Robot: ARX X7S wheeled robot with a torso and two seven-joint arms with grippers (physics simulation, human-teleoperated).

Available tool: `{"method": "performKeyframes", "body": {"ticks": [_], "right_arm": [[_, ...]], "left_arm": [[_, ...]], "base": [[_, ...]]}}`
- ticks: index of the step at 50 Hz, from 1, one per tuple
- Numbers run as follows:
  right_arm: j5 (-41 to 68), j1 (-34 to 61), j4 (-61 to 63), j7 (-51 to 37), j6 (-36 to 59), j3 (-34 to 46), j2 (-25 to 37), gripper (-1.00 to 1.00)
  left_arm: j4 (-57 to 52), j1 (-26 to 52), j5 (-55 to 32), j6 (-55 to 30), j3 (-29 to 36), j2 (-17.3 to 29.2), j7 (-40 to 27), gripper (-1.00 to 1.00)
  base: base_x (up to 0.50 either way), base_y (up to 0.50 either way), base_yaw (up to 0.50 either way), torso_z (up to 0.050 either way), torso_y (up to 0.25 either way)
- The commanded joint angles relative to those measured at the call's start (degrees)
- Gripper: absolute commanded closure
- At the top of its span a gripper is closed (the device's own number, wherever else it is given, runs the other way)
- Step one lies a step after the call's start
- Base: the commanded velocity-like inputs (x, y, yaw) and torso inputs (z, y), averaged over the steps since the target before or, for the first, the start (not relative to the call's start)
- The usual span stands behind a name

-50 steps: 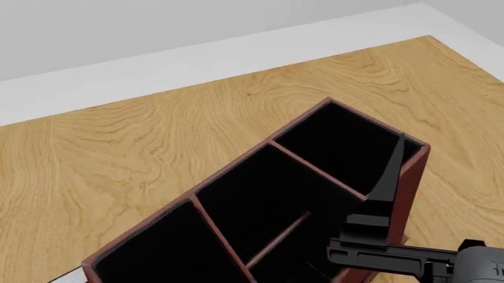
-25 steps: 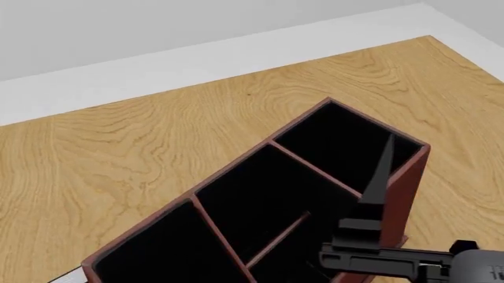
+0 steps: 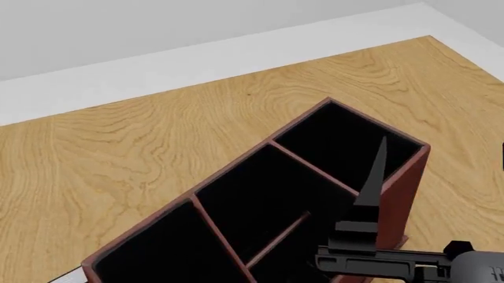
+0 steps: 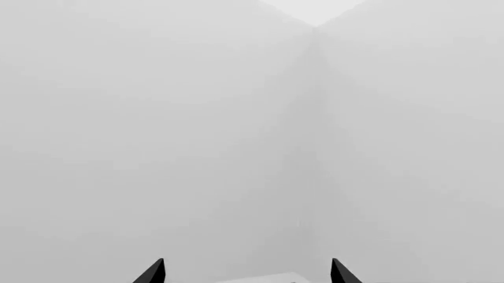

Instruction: Pick up the book and place it in the back compartment of the caddy.

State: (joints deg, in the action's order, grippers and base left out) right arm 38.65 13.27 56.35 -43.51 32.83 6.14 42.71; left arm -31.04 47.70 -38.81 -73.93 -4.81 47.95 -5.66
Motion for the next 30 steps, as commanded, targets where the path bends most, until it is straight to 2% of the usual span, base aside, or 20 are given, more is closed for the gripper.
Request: {"method": "performKeyframes", "body": {"ticks": [1, 7, 19, 26, 30], "right_arm": [[0.41, -0.44, -0.52, 0.34, -1.25, -0.02, 0.09, -1.00], [0.51, -0.47, -0.51, 0.49, -1.61, 0.10, 0.27, -1.00], [1.37, -0.42, -0.44, 0.19, -2.06, -0.04, 0.36, -1.00], [1.61, -0.34, -0.65, 0.21, -2.42, 0.18, 0.26, -1.00], [1.68, -0.75, -0.65, 0.10, -2.82, -0.17, 0.45, -1.00]], "left_arm": [[3.98, 7.67, -3.48, -7.04, 7.60, 8.13, 6.99, -1.00], [3.83, 11.06, -5.76, -9.46, 8.10, 9.65, 9.20, -1.00], [1.18, 13.72, -11.36, -13.28, 12.02, 15.57, 15.05, -1.00], [-0.76, 8.19, -11.84, -8.73, 13.62, 19.55, 17.75, -1.00], [-1.84, 6.52, -13.48, -8.84, 14.13, 20.66, 19.23, -1.00]], "base": [[0.00, 0.00, 0.00, 0.000, 0.000], [0.00, 0.00, 0.00, 0.000, 0.000], [0.00, 0.00, 0.00, 0.000, 0.000], [0.00, 0.00, 0.00, 0.000, 0.000], [0.00, 0.00, 0.00, 0.000, 0.000]]}}
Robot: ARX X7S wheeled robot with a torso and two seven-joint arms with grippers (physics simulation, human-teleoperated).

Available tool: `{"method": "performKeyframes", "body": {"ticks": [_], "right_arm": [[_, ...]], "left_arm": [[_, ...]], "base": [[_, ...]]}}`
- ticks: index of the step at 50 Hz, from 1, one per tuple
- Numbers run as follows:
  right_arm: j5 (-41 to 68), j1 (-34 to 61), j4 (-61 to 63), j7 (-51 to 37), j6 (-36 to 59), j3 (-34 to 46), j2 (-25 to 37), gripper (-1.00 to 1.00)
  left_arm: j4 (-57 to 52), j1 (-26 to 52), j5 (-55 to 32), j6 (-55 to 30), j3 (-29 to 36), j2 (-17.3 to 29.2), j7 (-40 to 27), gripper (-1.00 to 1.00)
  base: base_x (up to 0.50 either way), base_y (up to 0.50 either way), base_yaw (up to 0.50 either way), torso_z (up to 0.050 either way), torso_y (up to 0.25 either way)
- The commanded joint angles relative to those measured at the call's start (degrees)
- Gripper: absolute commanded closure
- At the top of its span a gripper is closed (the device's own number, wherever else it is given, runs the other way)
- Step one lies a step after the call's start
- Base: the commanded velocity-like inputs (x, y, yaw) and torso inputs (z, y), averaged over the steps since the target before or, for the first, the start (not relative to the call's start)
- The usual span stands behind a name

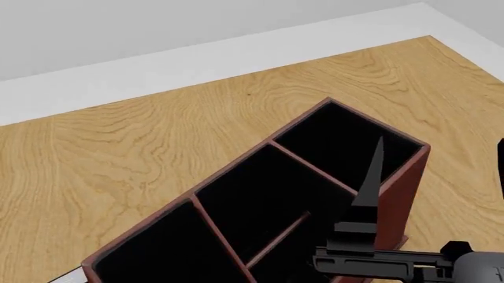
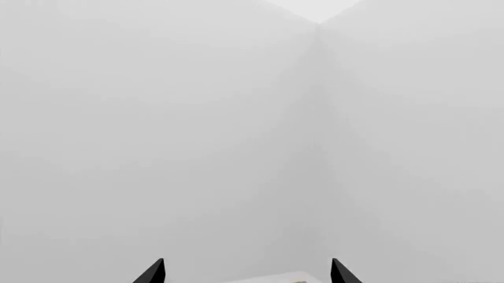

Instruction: Pick up the book and place it in the back compartment of the caddy.

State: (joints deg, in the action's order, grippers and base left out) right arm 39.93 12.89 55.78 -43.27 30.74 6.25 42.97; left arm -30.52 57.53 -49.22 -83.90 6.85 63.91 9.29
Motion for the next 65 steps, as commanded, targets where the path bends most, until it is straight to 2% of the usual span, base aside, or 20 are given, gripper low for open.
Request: {"method": "performKeyframes", "body": {"ticks": [1, 16, 24, 44, 65], "right_arm": [[0.44, -0.43, -0.01, -0.18, -0.75, -0.35, 0.29, -1.00], [0.04, -0.32, -0.15, -0.36, -1.25, 0.25, 0.39, -1.00], [-0.06, -0.21, -0.44, -0.32, -1.51, 0.67, 0.37, -1.00], [-0.35, -0.26, -1.43, 0.02, -2.39, 1.27, 0.46, -1.00], [-0.34, 0.48, -1.63, -0.21, -2.15, 2.32, 0.44, -1.00]], "left_arm": [[-2.52, -3.45, -2.96, 1.12, 2.92, 4.92, 4.33, -1.00], [-5.60, -10.19, -5.24, 4.05, 3.08, 8.65, 6.01, -1.00], [-6.37, -10.33, -5.08, 4.54, 4.02, 9.08, 6.37, -1.00], [-1.94, -5.08, 2.58, 6.70, 14.45, 1.87, 7.30, -1.00], [0.88, -10.50, 4.97, 11.99, 17.43, -0.41, 6.24, -1.00]], "base": [[0.00, 0.00, 0.00, 0.000, 0.000], [0.00, 0.00, 0.00, 0.000, 0.000], [0.00, 0.00, 0.00, 0.000, 0.000], [0.00, 0.00, 0.00, 0.000, 0.000], [0.00, 0.00, 0.00, 0.000, 0.000]]}}
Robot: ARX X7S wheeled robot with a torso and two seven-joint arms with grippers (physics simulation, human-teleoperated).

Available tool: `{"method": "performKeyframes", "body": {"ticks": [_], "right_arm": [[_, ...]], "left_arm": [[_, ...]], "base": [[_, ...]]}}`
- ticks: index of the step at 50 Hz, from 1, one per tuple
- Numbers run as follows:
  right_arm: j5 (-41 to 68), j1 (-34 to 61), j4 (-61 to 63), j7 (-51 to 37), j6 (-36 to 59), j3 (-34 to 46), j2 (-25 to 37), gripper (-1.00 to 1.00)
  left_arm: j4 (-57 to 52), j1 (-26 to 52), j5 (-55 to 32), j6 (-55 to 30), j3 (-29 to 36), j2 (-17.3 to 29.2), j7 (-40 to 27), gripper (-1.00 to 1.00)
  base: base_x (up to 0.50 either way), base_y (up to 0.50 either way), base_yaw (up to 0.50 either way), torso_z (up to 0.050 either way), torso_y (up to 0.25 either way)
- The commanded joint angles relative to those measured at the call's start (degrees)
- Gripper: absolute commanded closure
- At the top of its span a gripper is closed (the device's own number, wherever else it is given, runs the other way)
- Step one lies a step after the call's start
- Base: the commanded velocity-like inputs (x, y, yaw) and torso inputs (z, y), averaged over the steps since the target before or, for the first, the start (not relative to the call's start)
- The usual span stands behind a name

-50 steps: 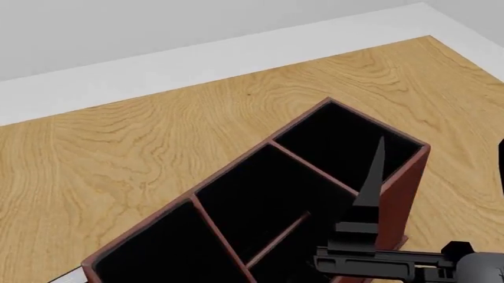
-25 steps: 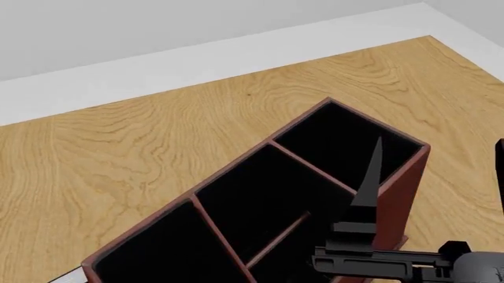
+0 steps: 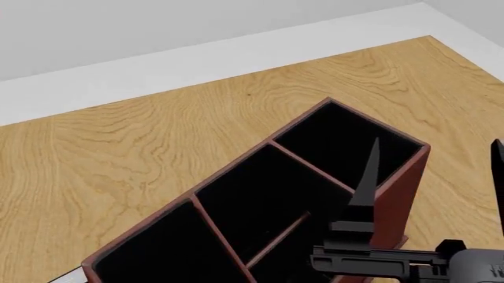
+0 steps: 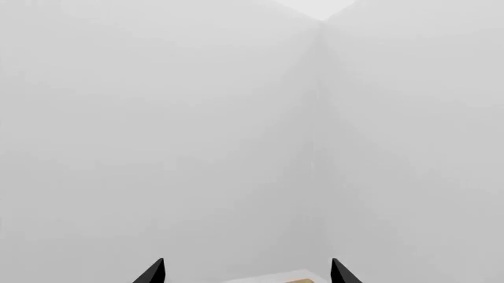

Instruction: Pick up the book and place it in the back compartment of the caddy.

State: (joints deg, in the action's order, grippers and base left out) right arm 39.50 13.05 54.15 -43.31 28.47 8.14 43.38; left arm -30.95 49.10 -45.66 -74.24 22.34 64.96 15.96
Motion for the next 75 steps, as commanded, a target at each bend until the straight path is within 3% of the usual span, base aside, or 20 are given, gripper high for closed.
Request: {"method": "performKeyframes", "body": {"ticks": [1, 75], "right_arm": [[0.05, 0.37, -0.01, -0.21, 0.18, 0.51, 0.04, -1.00], [0.28, 0.43, -0.91, -0.38, -1.18, 1.68, 0.68, -1.00]], "left_arm": [[1.54, -2.26, 1.51, 2.61, 2.04, -1.79, -0.52, -1.00], [12.49, -5.87, 11.49, 13.06, 14.57, -11.15, 0.28, -1.00]], "base": [[0.00, 0.00, 0.00, 0.000, 0.000], [0.00, 0.00, 0.00, 0.000, 0.000]]}}
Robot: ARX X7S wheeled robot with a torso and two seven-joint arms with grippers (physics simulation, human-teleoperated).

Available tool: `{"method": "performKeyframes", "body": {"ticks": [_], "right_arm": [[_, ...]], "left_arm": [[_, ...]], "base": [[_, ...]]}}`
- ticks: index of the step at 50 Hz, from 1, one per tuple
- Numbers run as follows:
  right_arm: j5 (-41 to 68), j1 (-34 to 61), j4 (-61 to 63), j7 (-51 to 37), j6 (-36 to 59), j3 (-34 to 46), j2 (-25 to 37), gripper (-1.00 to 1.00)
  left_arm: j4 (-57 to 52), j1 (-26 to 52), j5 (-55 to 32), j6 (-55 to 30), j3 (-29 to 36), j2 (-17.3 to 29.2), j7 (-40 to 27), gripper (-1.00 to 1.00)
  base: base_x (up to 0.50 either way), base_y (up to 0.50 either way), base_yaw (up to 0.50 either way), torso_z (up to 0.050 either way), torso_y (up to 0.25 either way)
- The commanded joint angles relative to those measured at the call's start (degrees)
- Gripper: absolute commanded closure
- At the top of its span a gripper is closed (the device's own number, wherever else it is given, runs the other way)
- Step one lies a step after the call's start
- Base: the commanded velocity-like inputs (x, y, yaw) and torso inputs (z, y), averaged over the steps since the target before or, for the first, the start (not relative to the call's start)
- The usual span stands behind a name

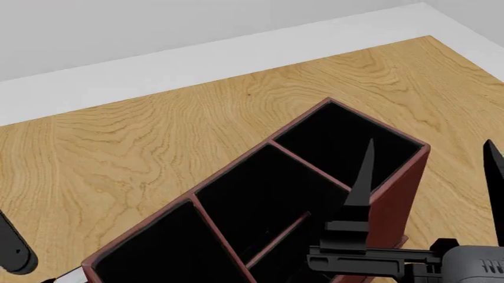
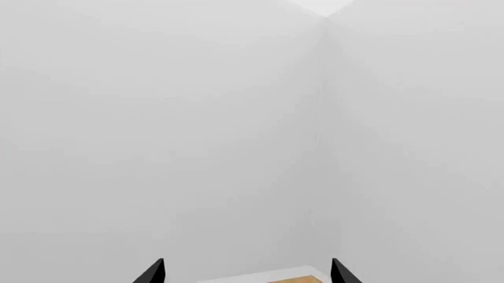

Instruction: Pick up the book and place it in the back compartment of the caddy.

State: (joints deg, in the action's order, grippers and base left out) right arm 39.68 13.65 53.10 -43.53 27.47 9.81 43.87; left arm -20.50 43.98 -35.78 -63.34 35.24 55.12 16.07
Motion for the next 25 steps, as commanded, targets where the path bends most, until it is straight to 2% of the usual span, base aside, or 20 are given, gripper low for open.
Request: {"method": "performKeyframes", "body": {"ticks": [1, 25], "right_arm": [[0.09, -0.12, 0.12, -0.15, -0.18, 0.06, 0.17, -1.00], [-0.08, 0.39, -0.34, -0.10, -0.27, 0.87, 0.15, -1.00]], "left_arm": [[2.19, -0.81, 1.70, 2.32, 1.78, -1.39, 0.20, -1.00], [7.18, -2.43, 4.24, 5.93, 4.65, -4.24, 0.44, -1.00]], "base": [[0.00, 0.00, 0.00, 0.000, 0.000], [0.00, 0.00, 0.00, 0.000, 0.000]]}}
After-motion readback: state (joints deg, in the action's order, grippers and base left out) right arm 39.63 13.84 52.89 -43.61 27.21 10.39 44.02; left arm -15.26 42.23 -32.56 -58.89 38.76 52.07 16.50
